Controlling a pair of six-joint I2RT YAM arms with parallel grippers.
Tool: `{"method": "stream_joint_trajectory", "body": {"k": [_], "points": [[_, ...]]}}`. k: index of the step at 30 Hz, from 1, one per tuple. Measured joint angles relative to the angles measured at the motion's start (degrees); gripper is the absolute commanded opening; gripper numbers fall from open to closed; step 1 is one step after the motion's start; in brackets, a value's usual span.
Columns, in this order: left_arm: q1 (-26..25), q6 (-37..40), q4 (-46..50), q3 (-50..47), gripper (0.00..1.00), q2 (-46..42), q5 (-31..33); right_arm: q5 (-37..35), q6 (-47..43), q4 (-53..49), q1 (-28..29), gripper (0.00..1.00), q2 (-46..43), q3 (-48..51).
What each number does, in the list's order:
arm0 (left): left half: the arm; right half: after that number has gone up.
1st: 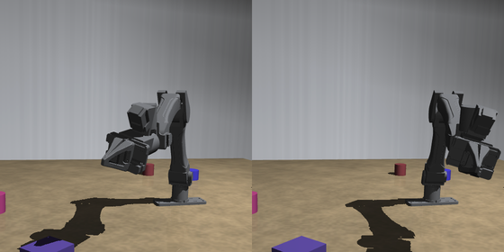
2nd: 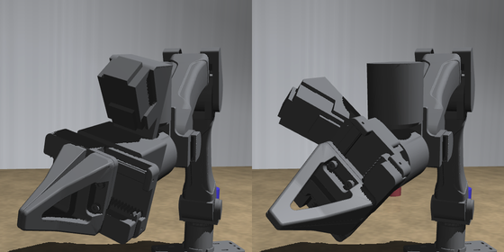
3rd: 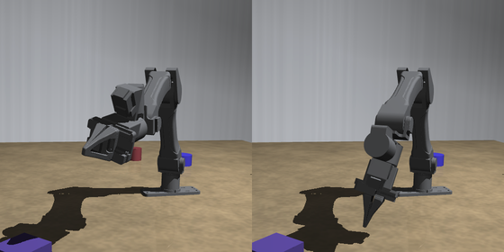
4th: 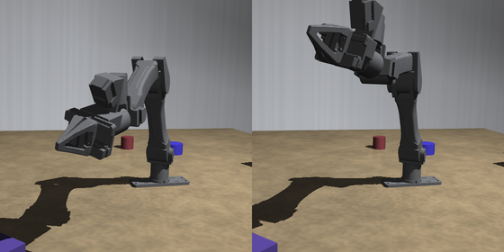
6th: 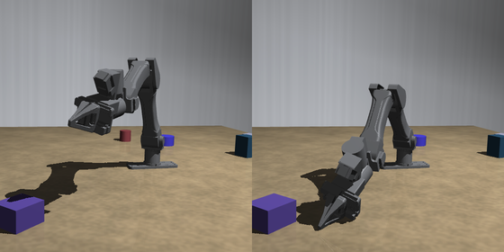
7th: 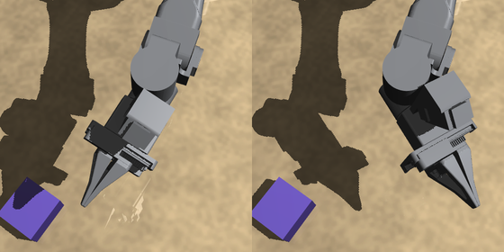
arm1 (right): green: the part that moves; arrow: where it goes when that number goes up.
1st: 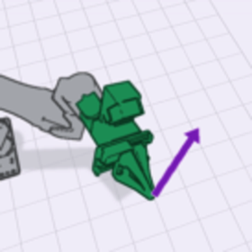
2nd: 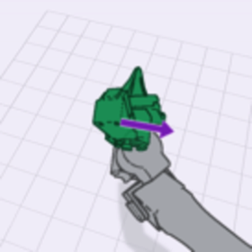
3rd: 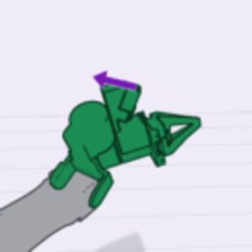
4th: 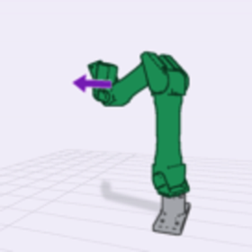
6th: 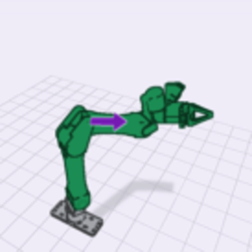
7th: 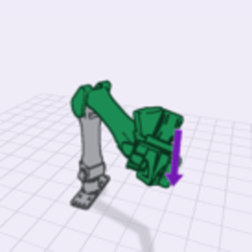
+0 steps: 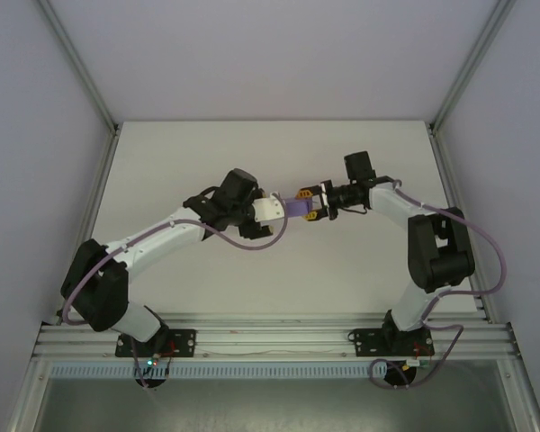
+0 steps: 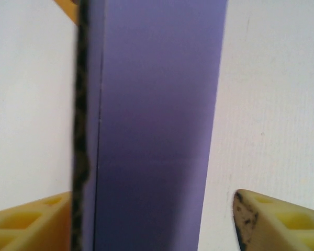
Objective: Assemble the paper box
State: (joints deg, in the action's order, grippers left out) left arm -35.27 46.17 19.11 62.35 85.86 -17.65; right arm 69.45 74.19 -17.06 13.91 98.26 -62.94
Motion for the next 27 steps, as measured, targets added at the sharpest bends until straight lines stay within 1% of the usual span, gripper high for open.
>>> {"method": "stream_joint_trajectory", "body": {"k": [2, 3, 5, 6, 8, 12, 13, 14, 15, 16, 18, 19, 20, 22, 23, 24, 25, 26, 27], "points": [[0.0, 0.3, 0.0, 0.2, 0.58, 0.0, 1.3, 0.2, 1.2, 1.1, 0.0, 0.33, -0.3, 0.9], [0.0, 0.4, 0.0, 0.4, 0.57, 0.0, 2.0, 0.4, 2.2, 2.1, 0.0, 0.32, -0.7, 1.6], [0.0, 0.6, 0.0, 0.7, 0.53, 0.0, 3.1, 0.4, 4.4, 4.5, 0.0, 0.33, -1.6, 2.7], [0.0, 0.8, 0.0, 0.7, 0.53, 0.0, 3.6, 0.4, 5.2, 5.6, 0.0, 0.33, -2.1, 3.2], [0.0, 1.1, 0.0, 1.2, 0.5, 0.0, 4.2, 0.0, 6.6, 6.8, 0.0, 0.36, -3.0, 3.8], [0.0, 2.4, 0.0, 2.1, 0.43, 0.1, 4.8, -0.2, 8.3, 8.6, -0.2, 0.36, -4.0, 4.3], [0.0, 2.9, 0.0, 2.2, 0.42, 0.3, 4.9, -0.4, 8.5, 8.7, -0.2, 0.38, -4.1, 4.5], [-0.1, 3.2, 0.0, 2.4, 0.4, 0.5, 5.0, -0.6, 8.6, 8.8, -0.2, 0.42, -4.3, 4.6], [-0.1, 3.5, 0.1, 2.6, 0.39, 0.7, 5.1, -0.9, 8.7, 8.8, -0.3, 0.48, -4.4, 4.6], [-0.1, 3.5, 0.1, 2.7, 0.38, 0.9, 5.1, -1.0, 8.9, 8.8, -0.3, 0.51, -4.6, 4.6], [-0.3, 3.3, 0.0, 3.0, 0.34, 1.1, 5.2, -1.1, 8.7, 9.1, -0.4, 0.52, -5.0, 4.7], [-0.4, 3.3, 0.2, 3.3, 0.31, 1.2, 5.5, -0.9, 8.7, 9.1, -0.4, 0.54, -5.3, 4.7], [-0.4, 3.3, 0.2, 3.4, 0.3, 1.3, 5.8, -0.9, 8.8, 9.3, -0.3, 0.58, -5.7, 4.7], [-0.3, 3.3, 0.5, 3.6, 0.27, 1.4, 6.4, -0.9, 8.8, 9.6, -0.3, 0.57, -6.6, 4.7], [-0.3, 3.3, 0.9, 3.6, 0.27, 1.4, 6.4, -0.9, 9.0, 10.1, -0.3, 0.6, -7.0, 4.7], [-0.3, 3.2, 1.1, 3.7, 0.27, 1.4, 6.6, -0.9, 9.2, 10.6, -0.3, 0.69, -7.4, 4.7], [-0.3, 3.3, 1.2, 3.7, 0.26, 1.4, 6.8, -0.9, 9.4, 10.9, -0.3, 0.94, -7.6, 4.7], [-0.3, 3.3, 1.2, 3.7, 0.26, 1.4, 7.1, -0.9, 9.4, 11.1, -0.3, 1.0, -7.8, 4.7], [-0.3, 3.4, 1.3, 3.7, 0.26, 1.4, 7.3, -1.0, 9.4, 11.1, -0.3, 1.0, -8.0, 4.7]]}}
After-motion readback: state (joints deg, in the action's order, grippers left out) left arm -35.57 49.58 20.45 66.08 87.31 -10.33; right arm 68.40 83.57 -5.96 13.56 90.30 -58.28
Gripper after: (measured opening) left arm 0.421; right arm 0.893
